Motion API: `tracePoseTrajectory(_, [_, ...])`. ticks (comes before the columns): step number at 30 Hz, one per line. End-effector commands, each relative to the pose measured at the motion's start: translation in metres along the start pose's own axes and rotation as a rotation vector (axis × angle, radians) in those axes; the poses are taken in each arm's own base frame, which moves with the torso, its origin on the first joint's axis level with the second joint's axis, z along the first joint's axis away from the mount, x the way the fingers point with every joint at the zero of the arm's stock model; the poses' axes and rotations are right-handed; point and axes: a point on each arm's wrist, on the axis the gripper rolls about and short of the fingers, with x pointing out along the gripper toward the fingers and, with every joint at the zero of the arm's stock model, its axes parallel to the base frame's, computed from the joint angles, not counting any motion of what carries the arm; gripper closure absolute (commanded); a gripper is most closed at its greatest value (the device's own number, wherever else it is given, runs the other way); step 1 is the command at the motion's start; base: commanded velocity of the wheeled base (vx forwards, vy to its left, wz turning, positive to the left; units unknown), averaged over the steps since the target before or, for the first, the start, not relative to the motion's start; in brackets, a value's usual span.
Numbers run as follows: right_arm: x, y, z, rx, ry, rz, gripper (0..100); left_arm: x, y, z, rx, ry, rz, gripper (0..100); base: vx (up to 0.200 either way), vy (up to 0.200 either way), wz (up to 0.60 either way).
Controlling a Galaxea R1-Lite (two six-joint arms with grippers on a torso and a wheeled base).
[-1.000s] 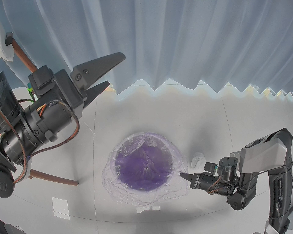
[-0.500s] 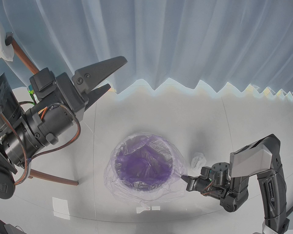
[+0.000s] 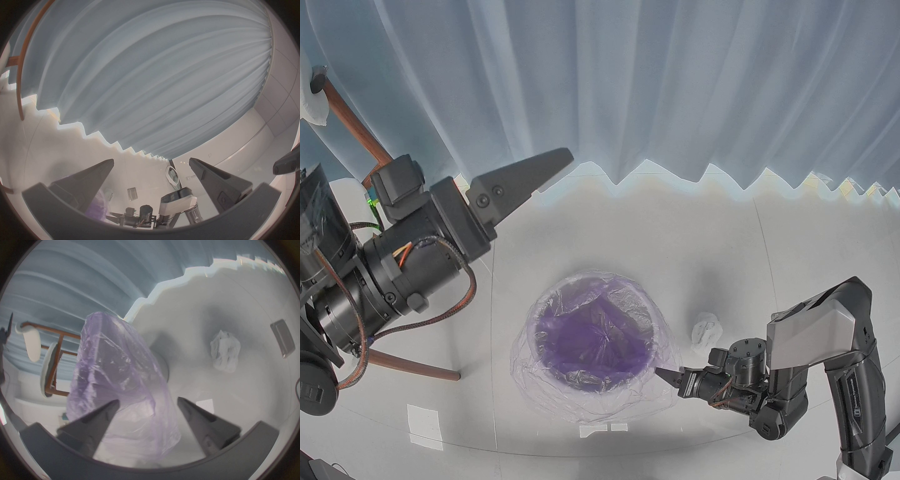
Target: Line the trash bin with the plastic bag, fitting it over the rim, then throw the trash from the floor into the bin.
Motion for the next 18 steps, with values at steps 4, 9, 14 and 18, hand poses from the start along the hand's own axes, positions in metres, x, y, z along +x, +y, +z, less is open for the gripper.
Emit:
tracePoseTrajectory(4, [-0.048,0.038,0.01,0.122,0.096,0.197,0,-0.006,0.011,-0.017,0.001,0.065,0.05,0,0.0,0.0,0.0])
tracePoseTrajectory(9, [-0.063,0.042,0.014,0.123,0.115,0.24,0,-0.01,0.025,-0.03,-0.021,0.179,0.161,0,0.0,0.0,0.0])
tracePoseTrajectory(14, [-0.07,0.049,0.023,0.114,0.081,0.267,0,-0.003,0.059,-0.04,-0.045,0.262,0.286,0,0.0,0.0,0.0])
tracePoseTrajectory(18, [-0.075,0.062,0.027,0.144,0.072,0.311,0,0.005,0.076,-0.03,-0.052,0.23,0.256,0,0.0,0.0,0.0])
